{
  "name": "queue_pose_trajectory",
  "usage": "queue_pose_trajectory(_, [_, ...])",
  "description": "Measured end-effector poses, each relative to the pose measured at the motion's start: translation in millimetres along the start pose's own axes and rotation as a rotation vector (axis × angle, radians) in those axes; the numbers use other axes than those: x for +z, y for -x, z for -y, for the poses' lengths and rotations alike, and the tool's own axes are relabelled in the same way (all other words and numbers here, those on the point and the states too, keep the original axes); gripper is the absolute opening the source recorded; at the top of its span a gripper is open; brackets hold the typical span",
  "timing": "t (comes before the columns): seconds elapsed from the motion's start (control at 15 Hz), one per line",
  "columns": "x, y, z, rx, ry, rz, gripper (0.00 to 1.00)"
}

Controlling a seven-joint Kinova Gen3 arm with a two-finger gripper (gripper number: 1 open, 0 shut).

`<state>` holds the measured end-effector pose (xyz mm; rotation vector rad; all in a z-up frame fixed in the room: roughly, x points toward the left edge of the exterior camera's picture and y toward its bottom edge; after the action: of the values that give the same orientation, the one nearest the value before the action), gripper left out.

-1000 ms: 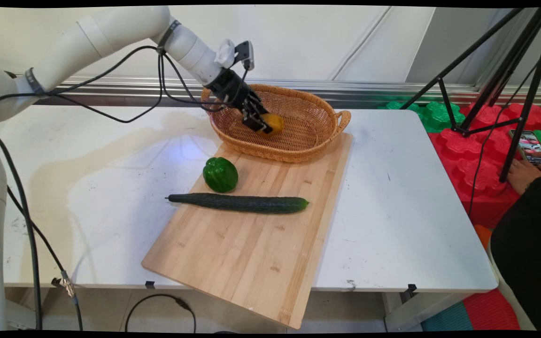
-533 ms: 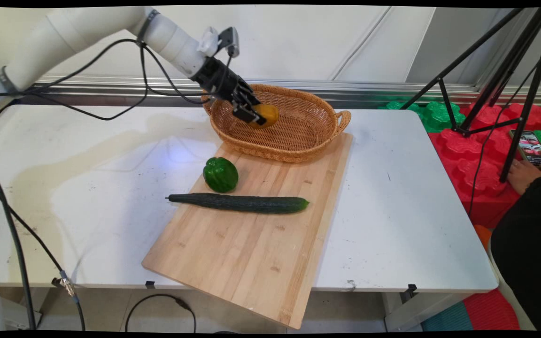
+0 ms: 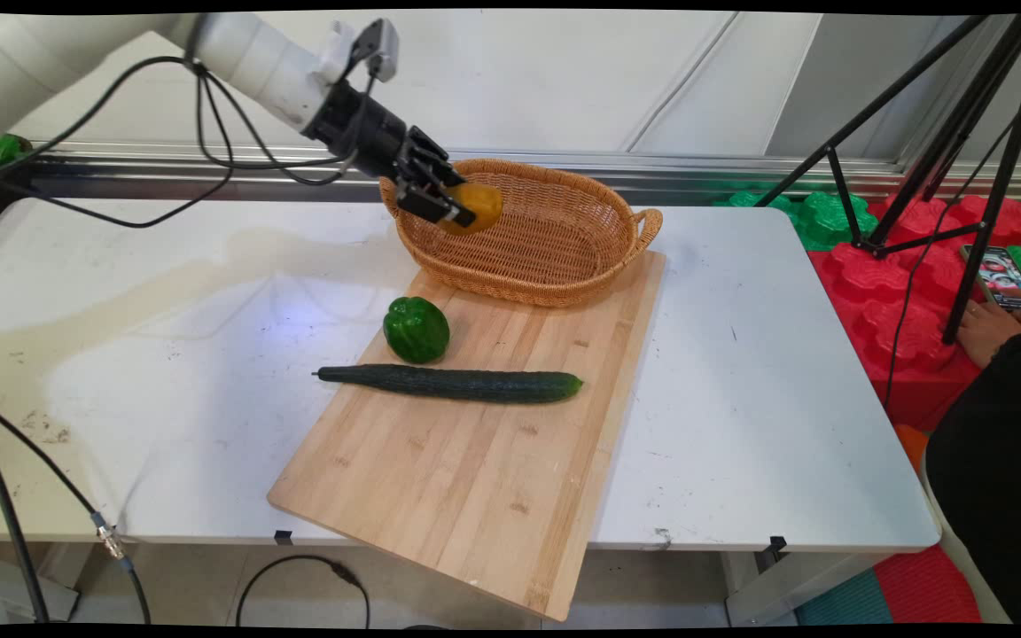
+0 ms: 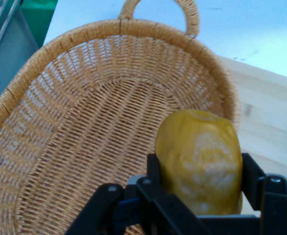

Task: Place the picked object on the cutting board

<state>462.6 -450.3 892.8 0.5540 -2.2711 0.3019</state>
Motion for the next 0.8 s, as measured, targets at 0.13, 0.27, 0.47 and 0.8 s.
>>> queue_pose_trajectory(0.13, [-16.1, 1.9, -13.6, 0.007, 0.014, -0.009, 0.00])
queue_pose_trajectory(0.27, [-30.2, 4.1, -30.0, 0.029, 0.040, -0.011, 0.00])
queue_pose_trajectory(0.47, [-44.3, 7.8, -52.3, 0.063, 0.080, -0.006, 0.00])
queue_pose_trajectory(0.8, [-56.0, 12.5, -87.3, 0.109, 0.135, 0.005, 0.00])
